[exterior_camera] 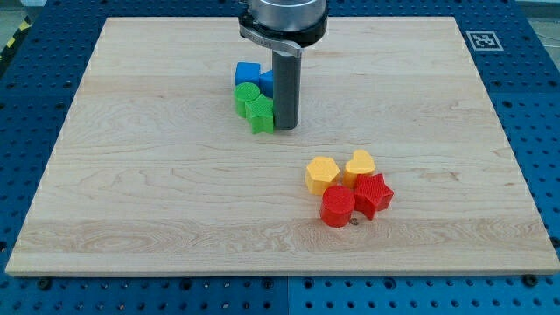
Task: Move triangle close to the blue cube
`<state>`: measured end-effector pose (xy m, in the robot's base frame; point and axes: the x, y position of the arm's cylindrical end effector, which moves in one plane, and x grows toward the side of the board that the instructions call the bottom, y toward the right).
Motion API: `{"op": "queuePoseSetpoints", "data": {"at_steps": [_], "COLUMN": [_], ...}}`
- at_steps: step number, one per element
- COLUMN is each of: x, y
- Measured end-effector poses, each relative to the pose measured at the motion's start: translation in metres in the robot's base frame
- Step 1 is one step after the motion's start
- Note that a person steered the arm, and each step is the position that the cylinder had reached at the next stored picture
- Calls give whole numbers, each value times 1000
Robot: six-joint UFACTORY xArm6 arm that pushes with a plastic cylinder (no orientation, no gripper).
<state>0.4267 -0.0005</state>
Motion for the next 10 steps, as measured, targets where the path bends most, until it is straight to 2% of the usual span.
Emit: {"op": "queuePoseSetpoints", "data": {"at_steps": [3, 4, 7, 10], "x": [-7, -34, -61, -28], "y": [16, 19, 16, 33]}}
